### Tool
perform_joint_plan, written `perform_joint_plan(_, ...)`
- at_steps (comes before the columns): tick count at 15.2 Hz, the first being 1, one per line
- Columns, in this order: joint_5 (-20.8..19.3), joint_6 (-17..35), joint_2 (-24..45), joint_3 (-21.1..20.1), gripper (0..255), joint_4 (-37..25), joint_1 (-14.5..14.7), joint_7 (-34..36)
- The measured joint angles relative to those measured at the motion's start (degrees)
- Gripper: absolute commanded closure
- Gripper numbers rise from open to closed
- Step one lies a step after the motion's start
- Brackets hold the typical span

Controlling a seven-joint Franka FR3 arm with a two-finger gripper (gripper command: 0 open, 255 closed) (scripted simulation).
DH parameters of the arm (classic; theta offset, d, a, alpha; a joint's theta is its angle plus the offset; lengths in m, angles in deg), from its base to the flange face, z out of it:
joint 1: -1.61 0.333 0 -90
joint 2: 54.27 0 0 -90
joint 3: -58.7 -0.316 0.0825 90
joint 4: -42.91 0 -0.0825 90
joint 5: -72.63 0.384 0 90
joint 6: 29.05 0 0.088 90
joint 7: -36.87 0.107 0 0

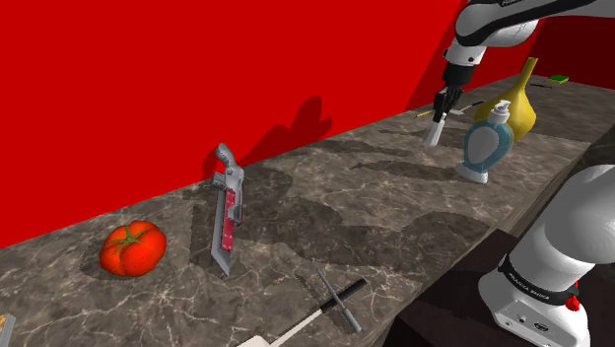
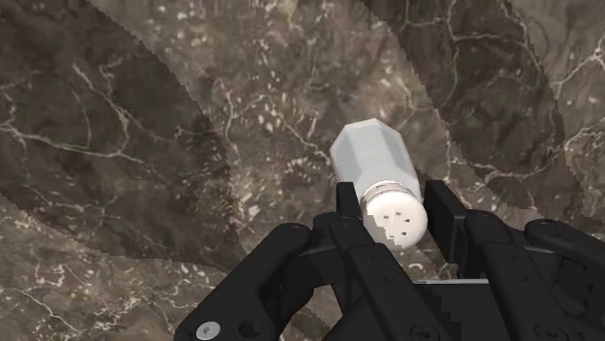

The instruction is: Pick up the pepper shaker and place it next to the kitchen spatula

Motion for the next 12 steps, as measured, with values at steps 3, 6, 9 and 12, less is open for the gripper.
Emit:
perform_joint_plan(3,0.02,-2.38,-0.32,-0.27,255,-2.08,0.06,0.21)
perform_joint_plan(6,0.04,-4.64,-0.60,-0.56,255,-4.07,0.13,0.44)
perform_joint_plan(9,0.05,-6.78,-0.99,-0.92,255,-5.84,0.20,0.77)
perform_joint_plan(12,0.15,-9.15,-1.12,-1.19,255,-8.09,0.30,0.98)
